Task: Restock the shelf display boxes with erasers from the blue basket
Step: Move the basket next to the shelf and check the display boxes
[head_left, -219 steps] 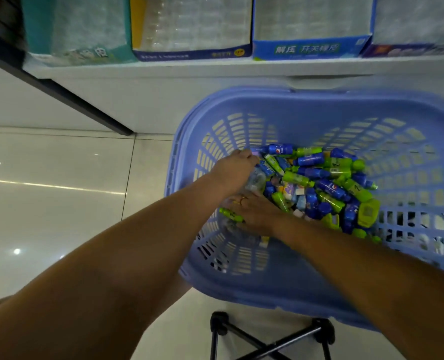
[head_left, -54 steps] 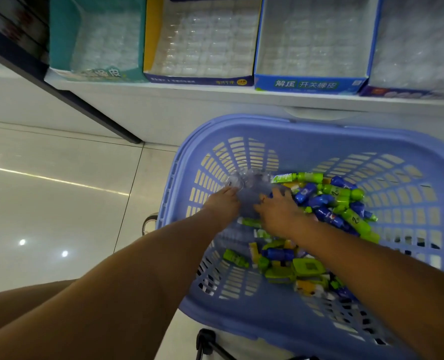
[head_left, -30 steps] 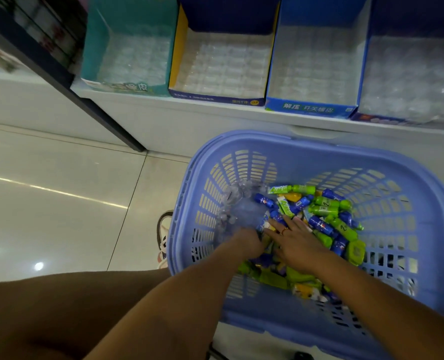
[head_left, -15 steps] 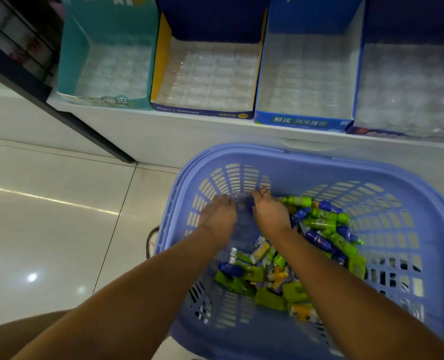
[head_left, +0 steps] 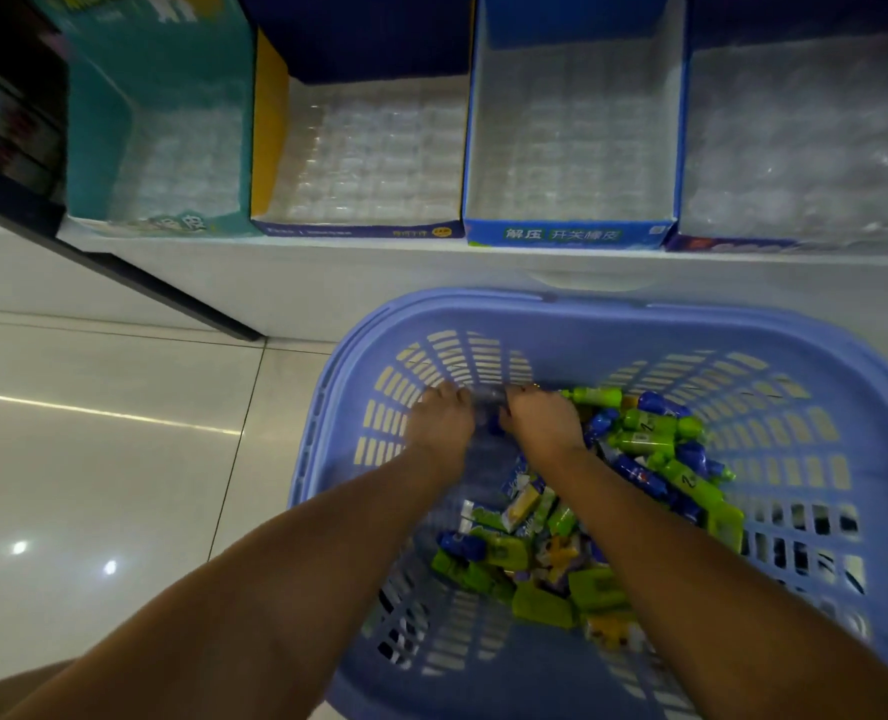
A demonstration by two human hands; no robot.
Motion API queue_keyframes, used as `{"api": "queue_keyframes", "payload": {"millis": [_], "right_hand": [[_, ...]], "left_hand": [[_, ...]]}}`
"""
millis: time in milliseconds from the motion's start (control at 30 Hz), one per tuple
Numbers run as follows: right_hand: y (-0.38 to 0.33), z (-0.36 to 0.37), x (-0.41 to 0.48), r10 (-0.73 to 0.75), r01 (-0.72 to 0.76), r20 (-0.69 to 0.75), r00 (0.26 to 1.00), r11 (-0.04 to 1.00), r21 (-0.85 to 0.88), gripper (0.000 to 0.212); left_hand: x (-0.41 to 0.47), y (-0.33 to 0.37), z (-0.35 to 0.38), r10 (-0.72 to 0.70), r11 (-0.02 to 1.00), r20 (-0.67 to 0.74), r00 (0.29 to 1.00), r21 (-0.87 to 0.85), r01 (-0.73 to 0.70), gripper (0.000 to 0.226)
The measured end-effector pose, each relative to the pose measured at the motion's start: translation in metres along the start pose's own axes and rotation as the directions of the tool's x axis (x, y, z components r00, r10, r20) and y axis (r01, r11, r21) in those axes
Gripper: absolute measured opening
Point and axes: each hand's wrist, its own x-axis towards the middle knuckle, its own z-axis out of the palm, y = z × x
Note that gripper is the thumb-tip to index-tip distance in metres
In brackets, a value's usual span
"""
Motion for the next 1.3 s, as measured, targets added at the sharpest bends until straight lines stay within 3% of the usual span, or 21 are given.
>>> {"api": "queue_keyframes", "payload": {"millis": [100, 200, 300, 367, 400, 433, 500, 533, 567, 600, 700, 800, 867, 933, 1033, 1067, 1100, 1200, 1300], "right_hand": [[0.001, -0.011, -0.008, 0.048, -0.042, -0.052, 0.997, 0.993, 0.114, 0.028], [0.009, -0.023, -0.031, 0.107, -0.046, -0.136, 0.985, 0.919, 0.391, 0.016], [0.017, -0.048, -0.053, 0.142, -0.138, 0.062, 0.988, 0.622, 0.771, 0.010], [0.022, -0.074, -0.066, 0.024, -0.223, 0.229, 0.973, 0.360, 0.906, 0.012], [0.026, -0.089, -0.073, -0.048, -0.250, 0.270, 0.962, 0.245, 0.937, 0.014], [0.032, -0.104, -0.081, -0.109, -0.269, 0.285, 0.952, 0.144, 0.952, 0.014], [0.043, -0.133, -0.097, -0.172, -0.262, 0.256, 0.951, -0.016, 0.965, 0.012], [0.049, -0.146, -0.106, -0.177, -0.234, 0.218, 0.960, -0.073, 0.969, 0.012], [0.055, -0.158, -0.114, -0.168, -0.197, 0.176, 0.970, -0.114, 0.974, 0.011], [0.059, -0.170, -0.122, -0.154, -0.157, 0.135, 0.979, -0.146, 0.977, 0.011], [0.073, -0.203, -0.143, -0.095, -0.043, 0.024, 0.995, -0.203, 0.978, 0.016], [0.093, -0.234, -0.163, 0.050, 0.108, -0.098, 0.994, -0.255, 0.961, 0.027], [0.113, -0.253, -0.174, 0.198, 0.255, -0.213, 0.957, -0.215, 0.943, 0.030], [0.138, -0.270, -0.184, 0.409, 0.377, -0.342, 0.846, -0.004, 0.926, 0.017], [0.180, -0.295, -0.191, 0.688, 0.389, -0.537, 0.488, 0.380, 0.839, 0.010], [0.193, -0.303, -0.189, 0.698, 0.355, -0.594, 0.399, 0.480, 0.802, 0.013], [0.206, -0.310, -0.186, 0.683, 0.300, -0.636, 0.359, 0.561, 0.772, 0.016], [0.239, -0.325, -0.165, 0.583, 0.066, -0.693, 0.425, 0.743, 0.666, 0.019], [0.254, -0.332, -0.141, 0.410, 0.027, -0.749, 0.520, 0.869, 0.494, 0.014]], "left_hand": [[-0.002, 0.000, 0.002, -0.064, 0.994, 0.058, 0.996, -0.084, 0.069, 0.040], [-0.009, -0.007, -0.003, -0.104, 0.967, 0.078, 0.992, -0.227, 0.119, 0.036], [-0.019, -0.007, -0.017, -0.207, 0.921, 0.081, 0.975, -0.320, 0.222, 0.030], [-0.030, -0.005, -0.036, -0.273, 0.825, 0.176, 0.946, -0.463, 0.324, 0.020], [-0.035, -0.004, -0.047, -0.285, 0.722, 0.248, 0.926, -0.580, 0.377, 0.013], [-0.041, -0.002, -0.057, -0.259, 0.547, 0.321, 0.911, -0.728, 0.412, 0.007], [-0.060, 0.009, -0.076, -0.051, 0.007, 0.394, 0.918, -0.919, 0.395, 0.011], [-0.071, 0.017, -0.088, 0.061, -0.244, 0.340, 0.939, -0.907, 0.344, 0.013], [-0.081, 0.023, -0.098, 0.136, -0.413, 0.262, 0.955, -0.862, 0.295, 0.016], [-0.089, 0.030, -0.109, 0.178, -0.517, 0.178, 0.968, -0.820, 0.246, 0.019], [-0.108, 0.051, -0.150, 0.178, -0.635, -0.026, 0.984, -0.766, 0.095, 0.018], [-0.122, 0.076, -0.196, 0.127, -0.533, -0.215, 0.968, -0.838, -0.116, 0.014], [-0.127, 0.096, -0.224, 0.116, -0.402, -0.331, 0.937, -0.878, -0.260, 0.014], [-0.128, 0.119, -0.251, 0.113, -0.281, -0.416, 0.902, -0.885, -0.373, 0.013], [-0.115, 0.157, -0.281, 0.139, -0.094, -0.475, 0.869, -0.880, -0.466, 0.010], [-0.109, 0.169, -0.288, 0.153, -0.060, -0.464, 0.872, -0.886, -0.461, 0.010], [-0.104, 0.180, -0.292, 0.161, -0.055, -0.444, 0.882, -0.896, -0.441, 0.012], [-0.087, 0.203, -0.293, 0.120, -0.044, -0.396, 0.911, -0.918, -0.393, 0.020], [-0.075, 0.210, -0.283, 0.064, -0.112, -0.368, 0.928, -0.926, -0.360, 0.015]]}}
